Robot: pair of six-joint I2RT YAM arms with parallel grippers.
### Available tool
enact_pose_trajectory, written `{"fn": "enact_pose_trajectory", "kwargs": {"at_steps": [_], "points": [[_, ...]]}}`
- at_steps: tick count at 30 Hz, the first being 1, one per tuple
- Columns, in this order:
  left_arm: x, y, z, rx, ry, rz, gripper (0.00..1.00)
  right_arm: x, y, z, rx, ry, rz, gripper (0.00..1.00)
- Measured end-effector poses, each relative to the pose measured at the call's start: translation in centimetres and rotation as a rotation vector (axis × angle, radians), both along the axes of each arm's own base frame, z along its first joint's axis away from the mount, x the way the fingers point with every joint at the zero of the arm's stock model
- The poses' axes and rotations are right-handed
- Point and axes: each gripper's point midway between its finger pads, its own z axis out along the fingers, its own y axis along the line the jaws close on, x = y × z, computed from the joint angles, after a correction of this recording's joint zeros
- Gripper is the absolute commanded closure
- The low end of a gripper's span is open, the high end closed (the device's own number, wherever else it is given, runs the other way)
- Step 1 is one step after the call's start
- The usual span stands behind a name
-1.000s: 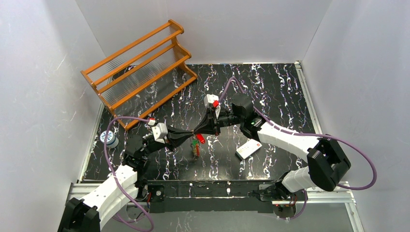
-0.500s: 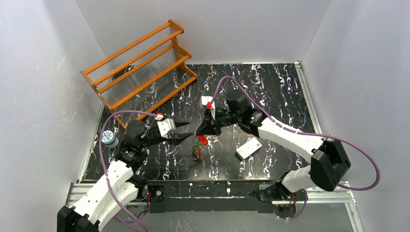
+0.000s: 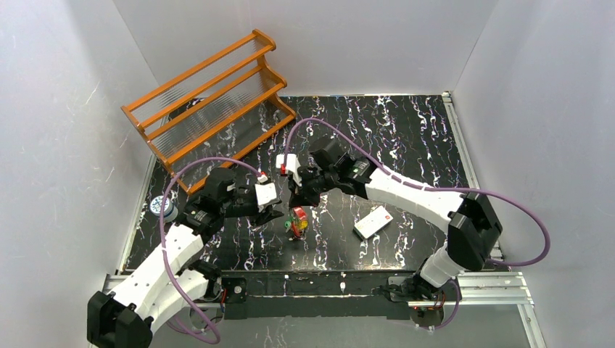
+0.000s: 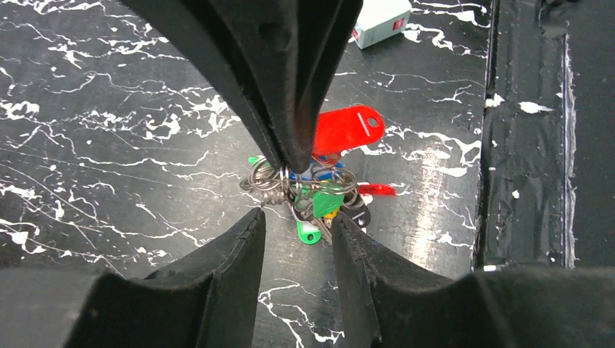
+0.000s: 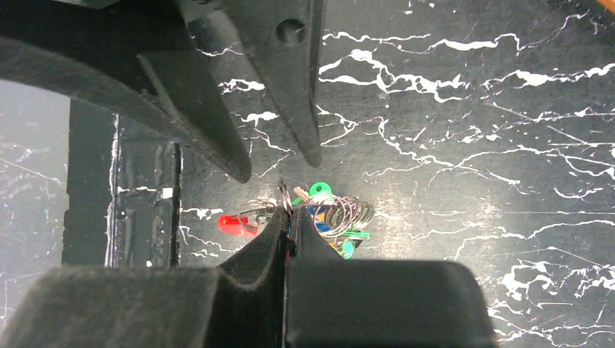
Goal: Put the keys on the keyring
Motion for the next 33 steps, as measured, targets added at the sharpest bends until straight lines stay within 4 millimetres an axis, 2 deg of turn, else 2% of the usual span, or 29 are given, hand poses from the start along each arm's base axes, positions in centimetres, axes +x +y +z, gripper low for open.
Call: {"fn": "enact_pose_trajectory", "kwargs": {"at_steps": [5,10,17,23,29,33], "points": [[-0.5,-0.1,-0.5,0.008,0.022,-0.026,0.66,0.1,0.1,-1.2,-0.052,0.024,-0.006,0.99],[-0.4,-0.3,-1.0,0.009,0.050,-0.034,0.69,0.0,0.1,-1.4,-0.062,0.033,-0.005,0.99],[0.6,-1.1,0.1,-0.048,0.032,-0.010,0.71,0.0,0.3,-1.1,-0.055,0.035,-0.002,0.99],[1.0,-1.5,0.1,-0.092,0.039,0.012,0.82,-0.1,0.3,-1.0,-0.053,0.041,-0.001,0.99],[0.9,-1.6,0.1,-0.101,0.045,0.013,0.84,0.1,0.3,-1.1,-0.054,0.038,-0.006,0.99],[0.8,-1.6,0.0,-0.103,0.052,0.012,0.91,0.1,0.3,-1.0,-0.053,0.037,-0.006,0.99]]}}
